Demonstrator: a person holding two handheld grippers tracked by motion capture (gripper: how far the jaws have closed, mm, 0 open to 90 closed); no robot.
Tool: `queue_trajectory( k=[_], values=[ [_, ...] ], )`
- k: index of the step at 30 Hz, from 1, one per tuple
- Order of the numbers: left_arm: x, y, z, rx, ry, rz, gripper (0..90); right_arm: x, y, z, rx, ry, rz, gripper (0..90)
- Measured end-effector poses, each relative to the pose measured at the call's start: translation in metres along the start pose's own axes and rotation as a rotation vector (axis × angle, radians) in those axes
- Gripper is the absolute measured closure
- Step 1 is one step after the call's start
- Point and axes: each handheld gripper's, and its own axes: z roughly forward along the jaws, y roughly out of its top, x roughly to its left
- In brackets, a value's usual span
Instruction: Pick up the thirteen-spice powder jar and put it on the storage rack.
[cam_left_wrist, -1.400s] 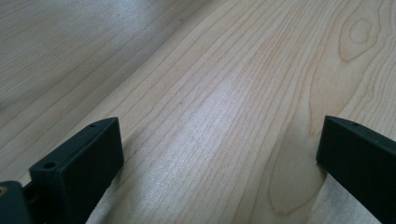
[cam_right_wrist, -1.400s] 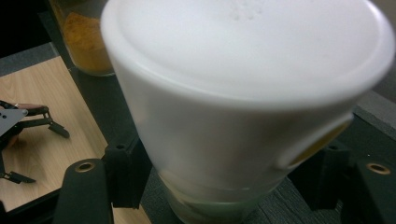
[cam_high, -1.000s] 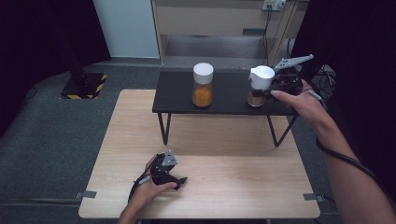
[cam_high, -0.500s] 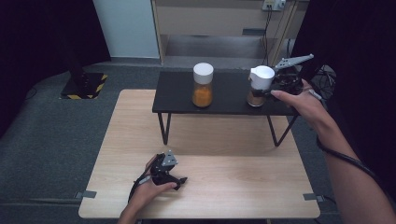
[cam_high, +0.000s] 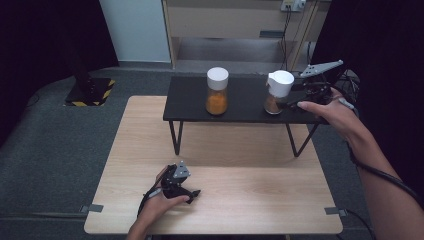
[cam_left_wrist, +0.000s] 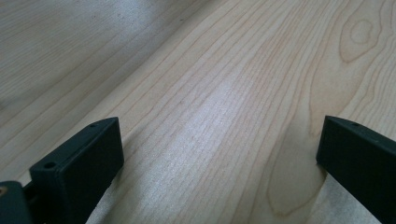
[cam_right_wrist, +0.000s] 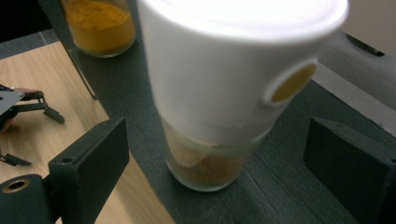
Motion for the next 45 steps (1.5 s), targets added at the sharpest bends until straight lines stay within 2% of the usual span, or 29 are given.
queue_trajectory(
  k=[10,22,39,45],
  values=[
    [-0.001,0.000,0.000,0.001,0.001,-0.001,0.0,0.011,-0.007,-0.019,0.027,-0.007,-0.007,7.6],
    [-0.001,0.000,0.000,0.000,0.001,-0.002,0.0,0.029,-0.019,-0.034,0.029,0.006,-0.027,7.8],
    [-0.001,0.000,0.000,0.001,0.001,0.000,0.0,0.055,-0.036,-0.033,0.040,0.048,-0.076,7.8],
    [-0.001,0.000,0.000,0.001,0.001,0.000,0.0,0.058,-0.048,-0.034,0.026,0.070,-0.062,7.8]
  ],
)
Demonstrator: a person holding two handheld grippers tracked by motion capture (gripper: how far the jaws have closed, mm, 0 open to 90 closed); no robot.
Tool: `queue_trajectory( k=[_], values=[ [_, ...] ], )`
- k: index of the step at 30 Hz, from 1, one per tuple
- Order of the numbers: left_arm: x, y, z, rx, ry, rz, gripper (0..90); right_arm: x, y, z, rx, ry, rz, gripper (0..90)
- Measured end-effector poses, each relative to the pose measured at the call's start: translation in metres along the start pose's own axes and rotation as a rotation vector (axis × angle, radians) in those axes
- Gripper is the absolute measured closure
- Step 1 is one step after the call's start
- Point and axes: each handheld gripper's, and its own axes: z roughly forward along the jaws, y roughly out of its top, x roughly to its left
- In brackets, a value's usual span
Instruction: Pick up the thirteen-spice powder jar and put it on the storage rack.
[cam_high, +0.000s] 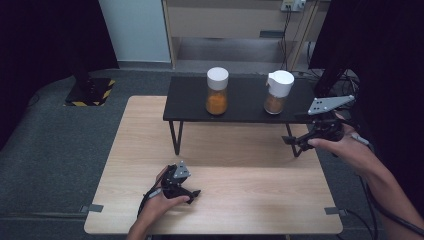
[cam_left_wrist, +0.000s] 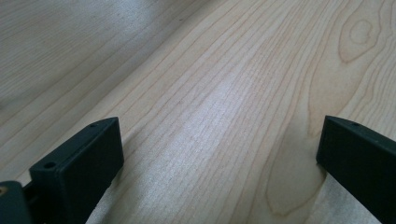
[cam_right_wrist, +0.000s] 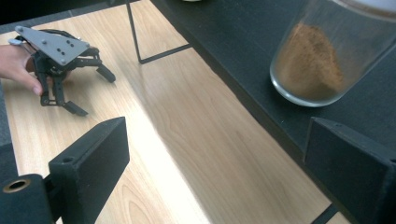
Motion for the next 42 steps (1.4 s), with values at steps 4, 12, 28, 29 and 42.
queue_trajectory(
  k=[4,12,28,29,42],
  values=[
    [0.000,0.000,0.000,0.000,0.000,0.000,0.0,0.003,-0.006,0.002,0.005,0.005,0.003,7.8],
    [0.000,0.000,0.000,0.001,0.000,0.002,0.0,0.011,-0.018,0.015,0.022,0.021,-0.003,7.9],
    [0.000,0.000,0.000,0.001,-0.001,0.002,0.0,0.020,-0.046,0.043,0.039,0.044,0.022,8.4],
    [0.000,0.000,0.000,0.001,-0.001,0.002,0.0,0.021,-0.047,0.045,0.040,0.045,0.024,8.4],
    [0.000,0.000,0.000,0.001,-0.001,0.001,0.0,0.031,-0.072,0.072,0.080,0.044,0.024,8.4]
  ],
)
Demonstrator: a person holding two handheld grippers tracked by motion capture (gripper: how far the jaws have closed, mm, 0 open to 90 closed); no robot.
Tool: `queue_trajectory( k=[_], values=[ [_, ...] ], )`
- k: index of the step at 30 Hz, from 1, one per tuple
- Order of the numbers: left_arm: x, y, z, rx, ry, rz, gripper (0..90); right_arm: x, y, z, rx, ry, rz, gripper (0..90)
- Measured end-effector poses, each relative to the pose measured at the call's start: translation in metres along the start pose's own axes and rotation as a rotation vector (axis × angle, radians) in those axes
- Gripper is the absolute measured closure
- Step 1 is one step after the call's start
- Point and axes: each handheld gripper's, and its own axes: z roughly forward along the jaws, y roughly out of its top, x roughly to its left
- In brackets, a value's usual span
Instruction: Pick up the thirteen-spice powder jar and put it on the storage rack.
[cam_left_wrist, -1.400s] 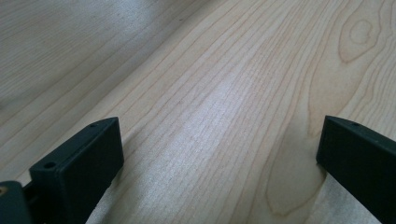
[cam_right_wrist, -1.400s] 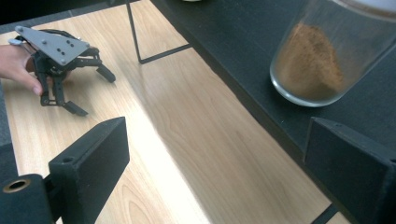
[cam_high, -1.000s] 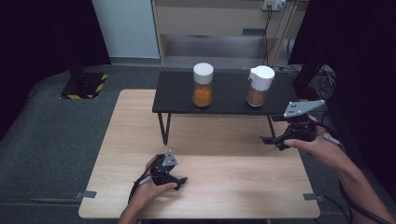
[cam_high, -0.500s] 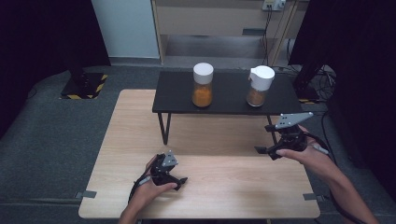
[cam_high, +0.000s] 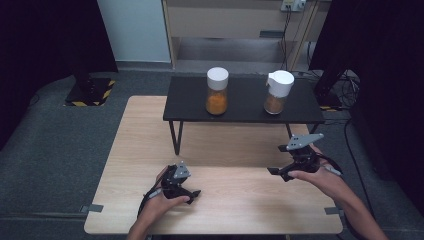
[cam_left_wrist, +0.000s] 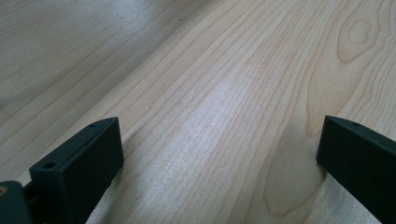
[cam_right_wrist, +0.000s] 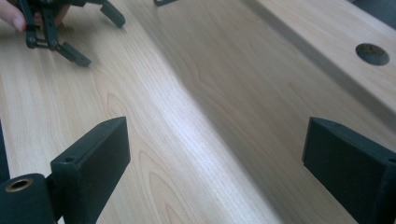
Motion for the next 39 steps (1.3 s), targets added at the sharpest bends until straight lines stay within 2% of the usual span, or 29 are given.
queue_trajectory(
  k=[19,39],
  values=[
    [0.000,0.000,0.000,0.000,0.000,0.000,0.0,0.007,-0.032,0.033,0.045,0.009,0.012,8.1],
    [-0.001,0.000,0.000,-0.001,0.000,-0.001,0.0,0.008,-0.063,0.053,0.079,0.021,0.052,7.2]
  ],
)
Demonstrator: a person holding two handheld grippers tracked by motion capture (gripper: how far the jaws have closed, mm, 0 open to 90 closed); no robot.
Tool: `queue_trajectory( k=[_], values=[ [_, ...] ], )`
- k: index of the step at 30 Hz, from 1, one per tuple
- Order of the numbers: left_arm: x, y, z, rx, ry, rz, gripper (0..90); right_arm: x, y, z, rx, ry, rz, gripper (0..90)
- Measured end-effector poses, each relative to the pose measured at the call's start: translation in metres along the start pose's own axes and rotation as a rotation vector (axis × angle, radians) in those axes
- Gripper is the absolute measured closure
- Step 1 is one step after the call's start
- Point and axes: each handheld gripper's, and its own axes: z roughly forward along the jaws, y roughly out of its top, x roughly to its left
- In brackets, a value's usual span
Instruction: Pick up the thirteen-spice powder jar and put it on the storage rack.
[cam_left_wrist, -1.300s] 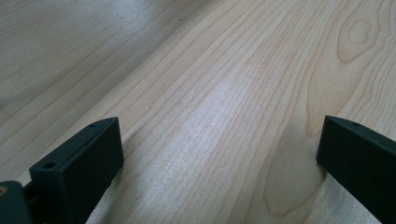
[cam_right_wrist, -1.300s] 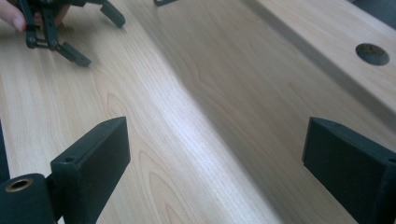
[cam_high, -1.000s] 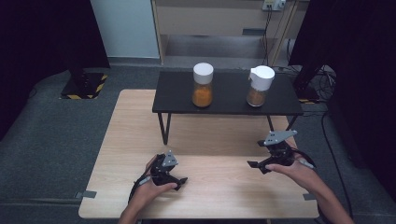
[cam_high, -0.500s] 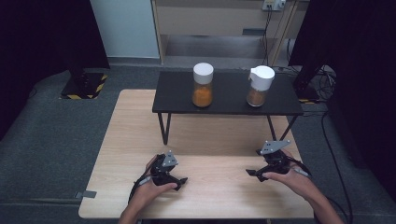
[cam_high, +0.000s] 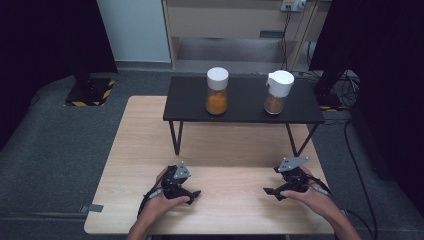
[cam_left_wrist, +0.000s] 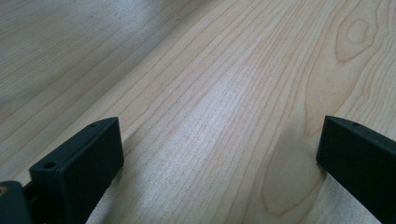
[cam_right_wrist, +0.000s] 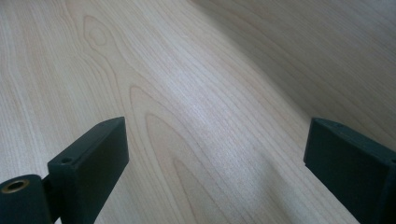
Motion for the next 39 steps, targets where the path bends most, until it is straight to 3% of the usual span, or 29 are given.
queue_trajectory(
  k=[23,39],
  values=[
    [0.000,0.000,0.000,0.000,0.000,0.000,0.0,-0.004,-0.030,0.004,-0.044,-0.042,0.035,6.4],
    [0.000,0.000,0.000,0.000,0.000,0.000,0.0,-0.009,-0.041,0.004,-0.046,-0.065,0.070,5.4]
  ],
)
